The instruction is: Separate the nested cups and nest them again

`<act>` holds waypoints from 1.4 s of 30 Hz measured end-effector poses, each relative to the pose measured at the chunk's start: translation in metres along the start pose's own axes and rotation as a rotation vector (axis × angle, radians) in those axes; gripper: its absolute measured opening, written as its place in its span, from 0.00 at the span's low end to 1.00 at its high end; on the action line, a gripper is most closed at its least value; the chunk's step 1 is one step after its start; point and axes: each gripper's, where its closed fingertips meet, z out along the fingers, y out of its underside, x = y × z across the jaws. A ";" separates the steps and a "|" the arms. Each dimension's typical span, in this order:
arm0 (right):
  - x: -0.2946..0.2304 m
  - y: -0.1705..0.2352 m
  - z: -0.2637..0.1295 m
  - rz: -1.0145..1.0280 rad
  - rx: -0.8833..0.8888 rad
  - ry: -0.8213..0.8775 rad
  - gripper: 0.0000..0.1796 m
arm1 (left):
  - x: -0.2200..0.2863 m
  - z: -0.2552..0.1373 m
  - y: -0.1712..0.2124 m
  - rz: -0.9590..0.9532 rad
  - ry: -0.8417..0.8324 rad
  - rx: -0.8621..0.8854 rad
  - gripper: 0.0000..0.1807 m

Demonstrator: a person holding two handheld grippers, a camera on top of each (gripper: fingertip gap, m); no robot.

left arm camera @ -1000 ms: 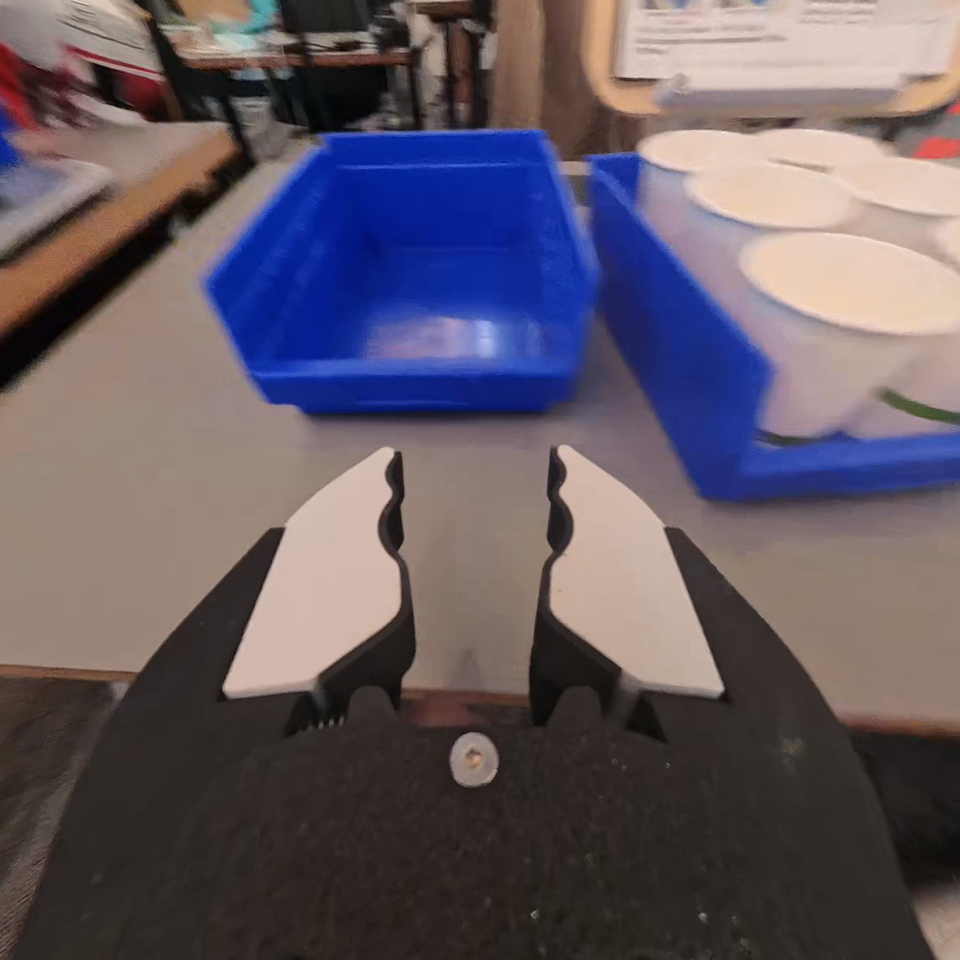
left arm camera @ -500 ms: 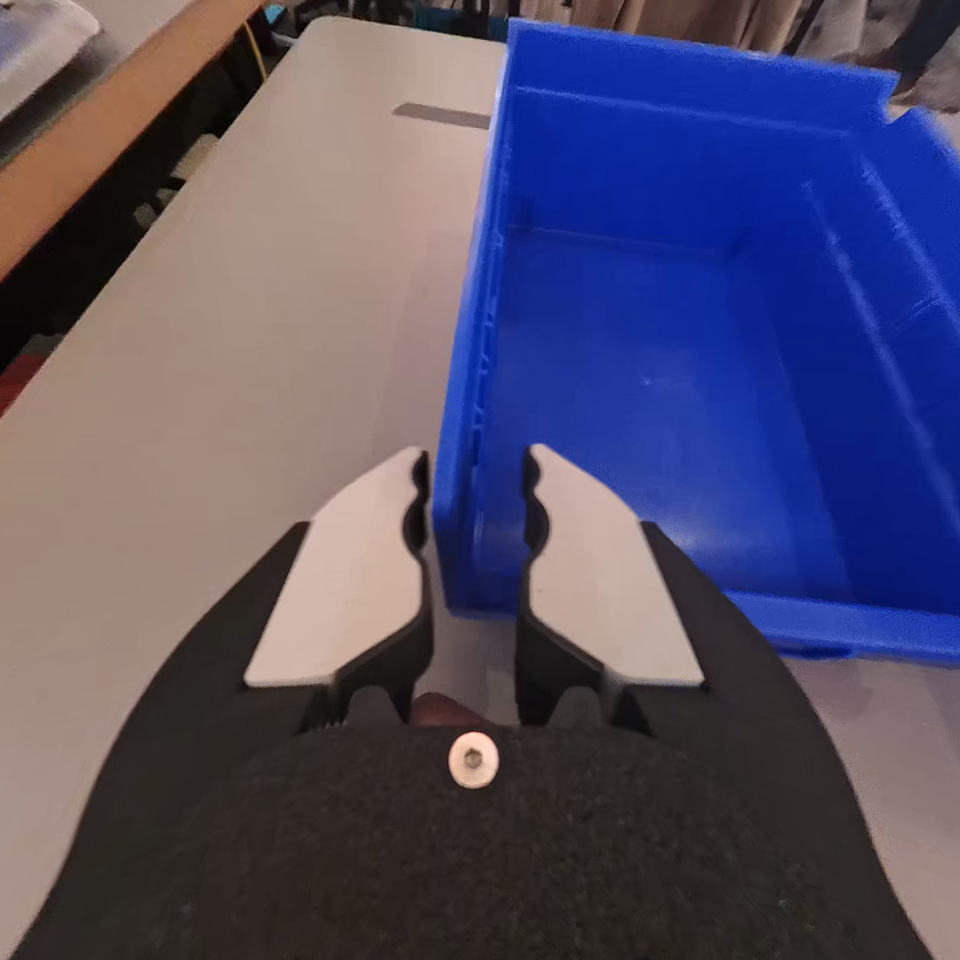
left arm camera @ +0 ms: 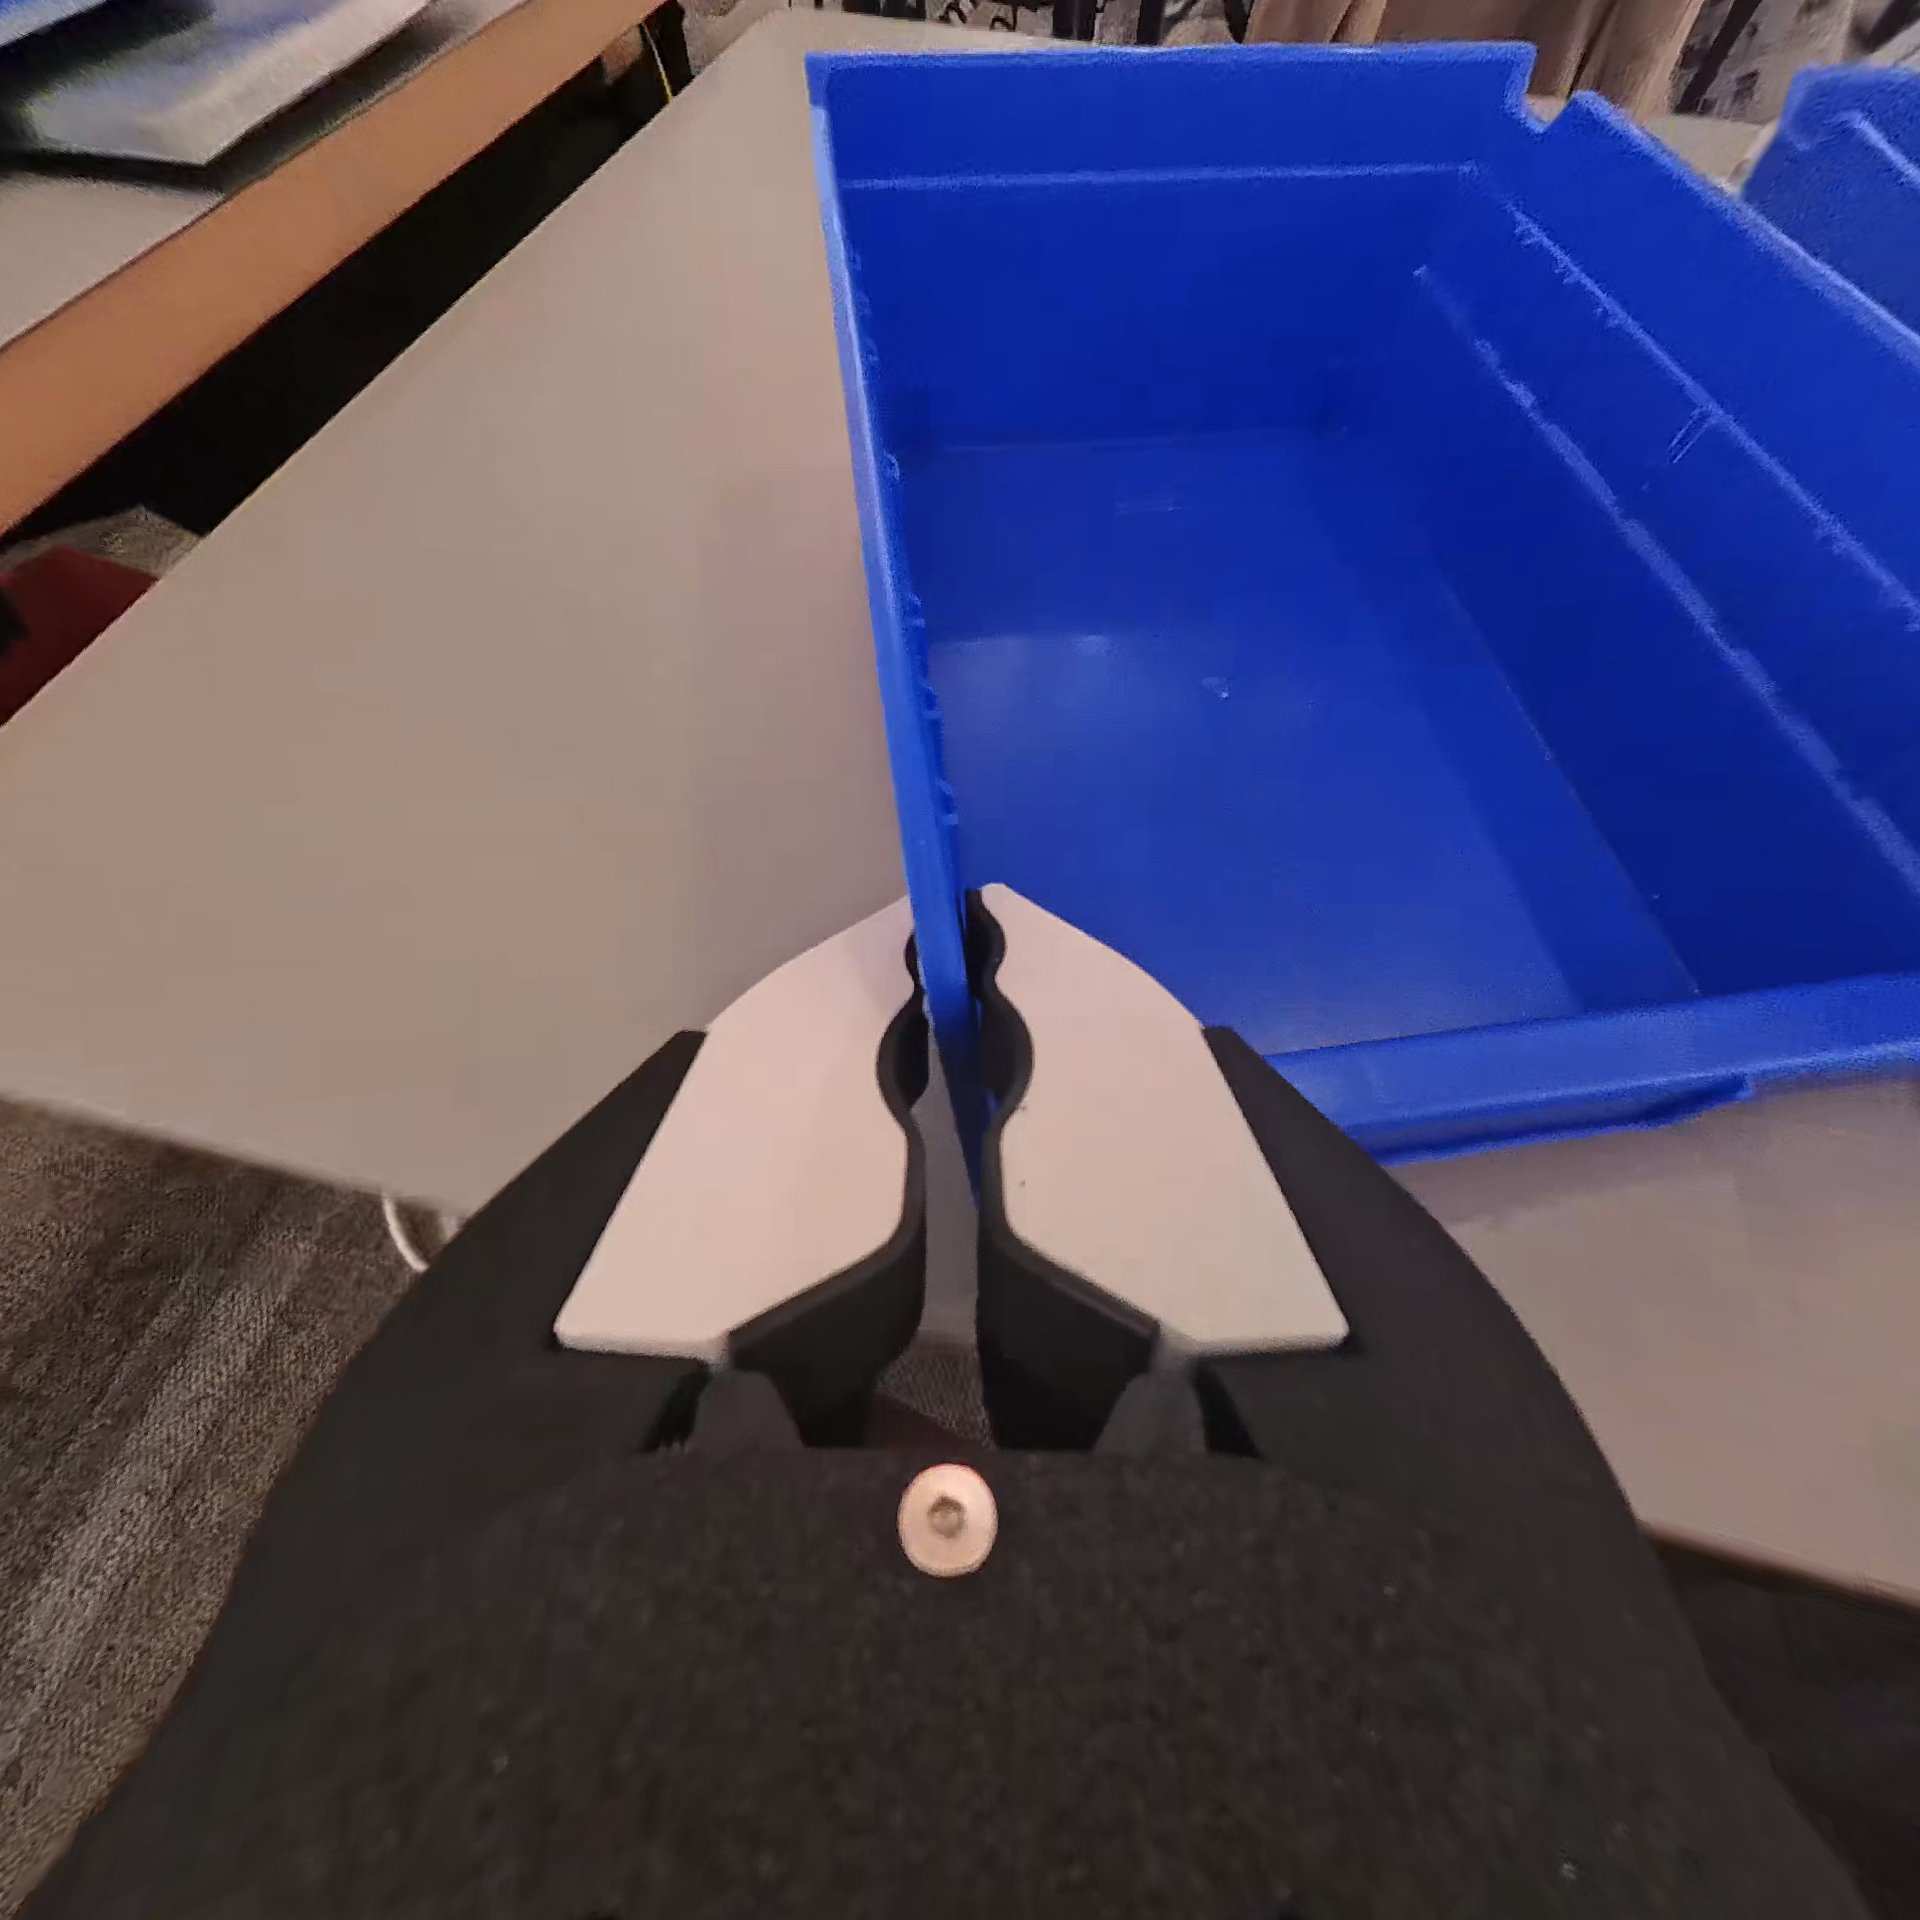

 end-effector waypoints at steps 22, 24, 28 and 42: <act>0.007 -0.053 0.022 -0.025 0.143 0.203 0.02 | 0.032 -0.114 0.023 -0.013 -0.152 0.328 0.02; 0.013 -0.072 0.010 -0.013 0.209 0.207 0.02 | 0.042 -0.125 0.004 0.013 -0.159 0.404 0.02; 0.039 -0.116 -0.020 -0.003 0.297 0.253 0.02 | 0.072 -0.135 -0.047 0.046 -0.108 0.489 0.02; 0.153 -0.217 -0.130 -0.037 0.422 0.437 0.02 | 0.213 -0.142 -0.162 0.125 0.105 0.607 0.02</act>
